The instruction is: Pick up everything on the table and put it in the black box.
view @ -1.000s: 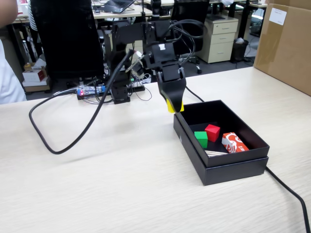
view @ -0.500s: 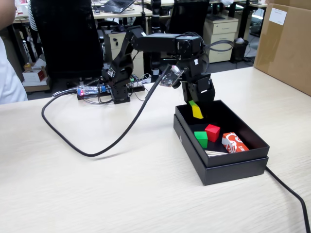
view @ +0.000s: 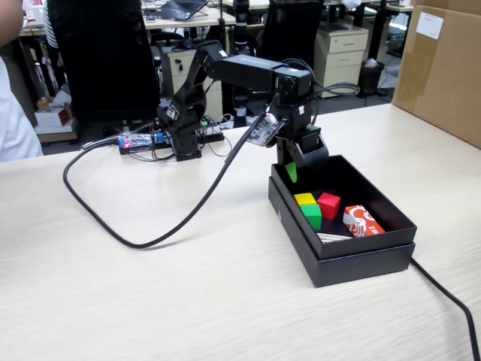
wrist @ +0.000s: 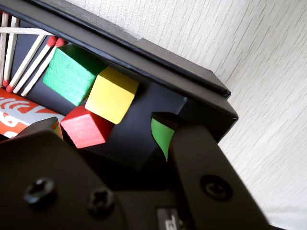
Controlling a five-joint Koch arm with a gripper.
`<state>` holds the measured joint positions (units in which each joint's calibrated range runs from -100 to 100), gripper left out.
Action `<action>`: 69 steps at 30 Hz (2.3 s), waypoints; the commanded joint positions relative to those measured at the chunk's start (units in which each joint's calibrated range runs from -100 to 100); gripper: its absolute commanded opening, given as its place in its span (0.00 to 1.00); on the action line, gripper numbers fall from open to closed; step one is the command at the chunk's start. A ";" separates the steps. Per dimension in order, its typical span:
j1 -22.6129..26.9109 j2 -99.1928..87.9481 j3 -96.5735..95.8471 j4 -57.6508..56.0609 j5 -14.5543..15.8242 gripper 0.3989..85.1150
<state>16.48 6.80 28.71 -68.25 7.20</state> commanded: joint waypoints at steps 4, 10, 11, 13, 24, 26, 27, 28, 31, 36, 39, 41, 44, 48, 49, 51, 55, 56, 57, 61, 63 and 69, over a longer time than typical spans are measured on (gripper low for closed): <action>-0.05 -9.49 1.66 0.39 -1.37 0.52; -2.20 -24.07 -0.06 1.77 -4.15 0.55; -2.78 -26.93 -1.06 2.29 -4.84 0.55; -4.15 -32.21 -3.23 3.07 -6.15 0.55; -14.85 -84.99 -55.73 16.12 -11.38 0.59; -15.82 -89.81 -63.34 19.23 -11.38 0.59; -16.41 -92.11 -66.60 20.95 -11.48 0.59; -16.65 -94.06 -69.78 21.90 -11.53 0.59; -17.09 -99.11 -76.67 22.85 -11.33 0.59; -17.14 -105.07 -86.55 30.46 -10.89 0.59; -17.14 -106.11 -90.99 33.65 -10.31 0.59; -17.19 -106.11 -95.34 36.68 -9.91 0.59; -17.19 -106.11 -98.79 39.44 -9.87 0.59; -17.19 -106.11 -104.95 46.27 -9.87 0.59; -17.14 -106.11 -108.31 48.60 -9.87 0.59; -17.05 -106.11 -112.12 51.80 -9.96 0.59; -16.95 -106.11 -118.74 55.86 -10.21 0.58; -16.95 -106.11 -120.73 57.33 -10.45 0.58; -17.00 -106.57 -121.73 58.28 -10.74 0.57; -17.00 -106.68 -121.91 58.36 -10.74 0.56; -17.00 -106.68 -121.82 58.36 -10.74 0.56; -17.05 -106.68 -121.73 58.36 -10.74 0.56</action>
<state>-0.56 -99.87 -90.51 -8.25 -3.15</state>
